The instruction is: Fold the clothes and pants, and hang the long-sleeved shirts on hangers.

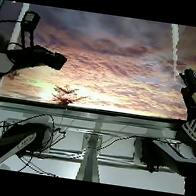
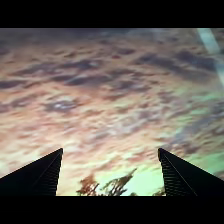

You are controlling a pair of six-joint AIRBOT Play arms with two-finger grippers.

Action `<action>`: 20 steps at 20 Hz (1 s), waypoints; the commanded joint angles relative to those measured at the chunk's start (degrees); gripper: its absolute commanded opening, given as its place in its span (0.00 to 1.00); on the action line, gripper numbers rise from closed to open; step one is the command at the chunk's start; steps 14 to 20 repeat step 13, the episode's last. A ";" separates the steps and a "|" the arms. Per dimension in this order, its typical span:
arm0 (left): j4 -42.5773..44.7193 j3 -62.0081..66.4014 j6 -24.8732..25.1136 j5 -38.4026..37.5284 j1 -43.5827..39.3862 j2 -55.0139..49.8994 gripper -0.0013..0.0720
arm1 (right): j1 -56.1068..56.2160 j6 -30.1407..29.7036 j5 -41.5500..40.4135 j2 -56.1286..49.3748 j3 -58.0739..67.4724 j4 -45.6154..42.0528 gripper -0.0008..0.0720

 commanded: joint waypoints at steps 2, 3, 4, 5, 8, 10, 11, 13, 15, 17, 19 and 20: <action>-0.02 0.04 0.00 0.00 0.04 0.04 0.98 | 15.80 -8.46 -1.38 -2.10 -0.37 1.55 0.05; 0.00 0.04 0.00 0.00 0.04 0.04 0.98 | 20.72 -8.44 -2.69 -2.67 -0.44 0.98 0.05; -0.02 0.04 0.00 0.00 0.04 0.04 0.98 | 25.40 -8.44 -4.11 -3.37 -0.44 0.15 0.05; 0.00 0.04 0.00 0.00 0.04 0.04 0.98 | 30.42 -8.44 -5.68 -4.24 -0.44 -0.87 0.05; 0.00 0.04 0.00 0.00 0.04 0.04 0.98 | 44.06 -11.69 -10.45 -6.86 -0.44 -4.68 0.05; 0.00 0.04 0.00 0.00 0.04 0.04 0.98 | 52.37 -15.67 -13.84 -7.87 -0.46 -8.61 0.05; -0.02 0.04 0.00 0.00 0.04 0.04 0.98 | 55.76 -17.05 -15.61 -7.91 -0.46 -10.10 0.05; 0.00 0.04 0.00 0.00 0.04 0.04 0.98 | 62.64 -18.78 -18.86 -7.76 -0.39 -11.67 0.05; 0.00 0.04 0.00 0.00 0.04 0.04 0.98 | 62.64 -18.78 -18.86 -7.76 -0.39 -11.67 0.05; 0.00 0.04 0.00 0.00 0.04 0.04 0.98 | 62.64 -18.78 -18.86 -7.76 -0.39 -11.67 0.05; 0.00 0.04 0.00 0.00 0.04 0.04 0.98 | 62.64 -18.78 -18.86 -7.76 -0.39 -11.67 0.05; 0.00 0.04 0.00 0.00 0.04 0.04 0.98 | 62.64 -18.78 -18.86 -7.76 -0.39 -11.67 0.05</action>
